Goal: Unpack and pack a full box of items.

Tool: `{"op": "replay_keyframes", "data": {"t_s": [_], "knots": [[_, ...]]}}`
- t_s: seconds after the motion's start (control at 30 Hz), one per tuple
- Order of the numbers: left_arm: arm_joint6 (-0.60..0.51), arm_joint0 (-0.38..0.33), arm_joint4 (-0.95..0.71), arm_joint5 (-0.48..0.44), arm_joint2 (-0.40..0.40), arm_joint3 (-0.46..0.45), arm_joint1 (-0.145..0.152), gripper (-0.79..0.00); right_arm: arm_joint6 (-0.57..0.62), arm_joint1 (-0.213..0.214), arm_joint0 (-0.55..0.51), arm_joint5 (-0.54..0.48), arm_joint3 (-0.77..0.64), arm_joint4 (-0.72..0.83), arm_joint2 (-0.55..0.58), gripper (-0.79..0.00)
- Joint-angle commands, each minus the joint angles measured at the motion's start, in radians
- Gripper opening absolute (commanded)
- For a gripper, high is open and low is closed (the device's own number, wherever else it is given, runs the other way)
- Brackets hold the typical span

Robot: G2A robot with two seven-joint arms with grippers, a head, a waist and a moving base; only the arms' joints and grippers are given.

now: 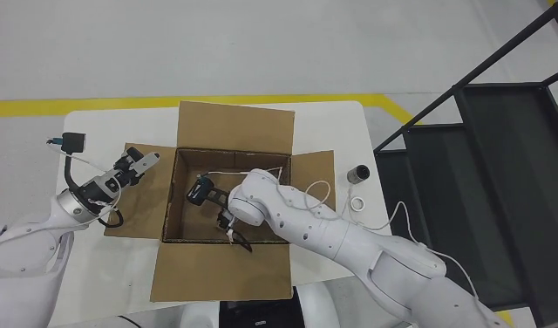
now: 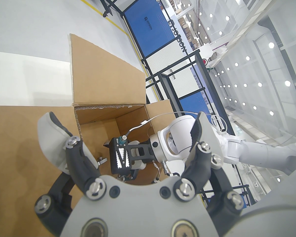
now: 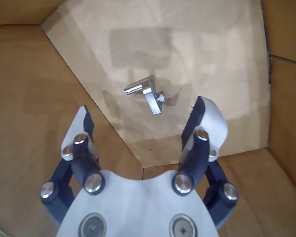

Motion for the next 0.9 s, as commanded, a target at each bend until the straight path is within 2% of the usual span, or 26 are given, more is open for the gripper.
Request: {"op": "replay_keyframes", "data": {"t_s": [0.0,0.03,0.23,0.3,0.63,0.73,0.87], "knots": [[0.0,0.0,0.0,0.0,0.0,0.0,0.0,0.0,-0.001,-0.007,0.008,-0.009,0.015,-0.006,-0.007,-0.342],[0.0,0.0,0.0,0.0,0.0,0.0,0.0,0.0,-0.002,-0.009,0.01,-0.012,0.019,-0.006,-0.009,-0.413],[0.0,0.0,0.0,0.0,0.0,0.0,0.0,0.0,-0.008,-0.032,0.028,-0.043,0.068,0.006,-0.019,-0.582],[0.0,0.0,0.0,0.0,0.0,0.0,0.0,0.0,-0.008,-0.038,0.033,-0.052,0.082,0.01,-0.02,-0.674],[0.0,0.0,0.0,0.0,0.0,0.0,0.0,0.0,-0.008,-0.058,0.045,-0.072,0.132,0.014,-0.019,-0.705],[0.0,0.0,0.0,0.0,0.0,0.0,0.0,0.0,-0.008,-0.063,0.047,-0.075,0.141,0.014,-0.018,-0.785],[0.0,0.0,0.0,0.0,0.0,0.0,0.0,0.0,-0.009,-0.069,0.048,-0.082,0.151,0.013,-0.014,-0.785]]}}
